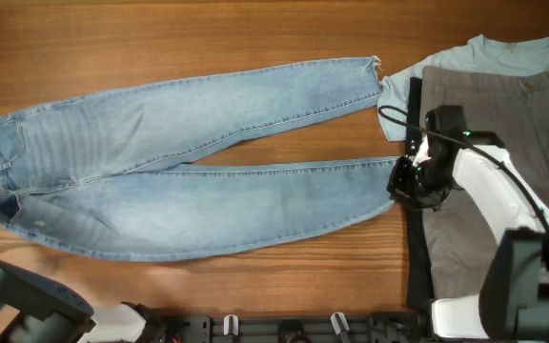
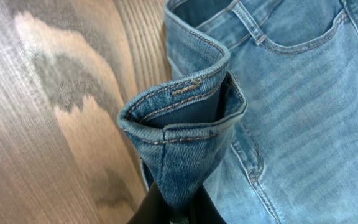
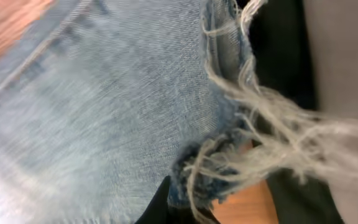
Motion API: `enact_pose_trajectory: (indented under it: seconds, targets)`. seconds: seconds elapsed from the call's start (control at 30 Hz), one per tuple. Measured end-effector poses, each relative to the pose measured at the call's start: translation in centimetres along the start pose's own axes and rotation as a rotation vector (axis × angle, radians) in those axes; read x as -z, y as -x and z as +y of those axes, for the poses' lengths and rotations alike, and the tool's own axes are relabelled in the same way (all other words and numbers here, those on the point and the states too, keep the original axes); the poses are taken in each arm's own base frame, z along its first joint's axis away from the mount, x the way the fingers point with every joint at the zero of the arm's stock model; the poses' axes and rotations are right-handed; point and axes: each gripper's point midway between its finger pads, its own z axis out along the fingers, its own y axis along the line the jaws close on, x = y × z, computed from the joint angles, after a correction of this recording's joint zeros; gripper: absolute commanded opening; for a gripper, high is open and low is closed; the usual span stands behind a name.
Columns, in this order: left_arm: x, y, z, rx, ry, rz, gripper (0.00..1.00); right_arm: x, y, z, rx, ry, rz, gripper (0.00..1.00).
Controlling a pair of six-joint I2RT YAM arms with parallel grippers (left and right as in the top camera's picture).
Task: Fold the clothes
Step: 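Lift the lower leg hem up onto the upper leg hem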
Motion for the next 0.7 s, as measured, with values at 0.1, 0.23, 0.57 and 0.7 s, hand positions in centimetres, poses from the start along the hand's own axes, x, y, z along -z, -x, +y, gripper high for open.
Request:
enact_pose_trajectory:
  seconds: [0.1, 0.23, 0.57, 0.7]
  targets:
    - [2.3, 0.4, 1.9, 0.054, 0.003, -0.04, 0.04, 5.6, 1.2, 2.1, 0.038, 0.056, -0.131, 0.04]
    - [8.5, 1.5, 4.9, 0.156, -0.01, -0.215, 0.04, 16.5, 2.7, 5.0, 0.063, 0.171, -0.395, 0.04]
    - [9.1, 1.6, 6.9, 0.233, 0.056, -0.239, 0.04, 16.8, 7.8, 8.2, 0.022, 0.247, -0.451, 0.04]
    - [4.7, 1.3, 7.3, 0.235, 0.102, -0.112, 0.04, 12.2, 11.2, 11.7, 0.05, 0.303, -0.402, 0.04]
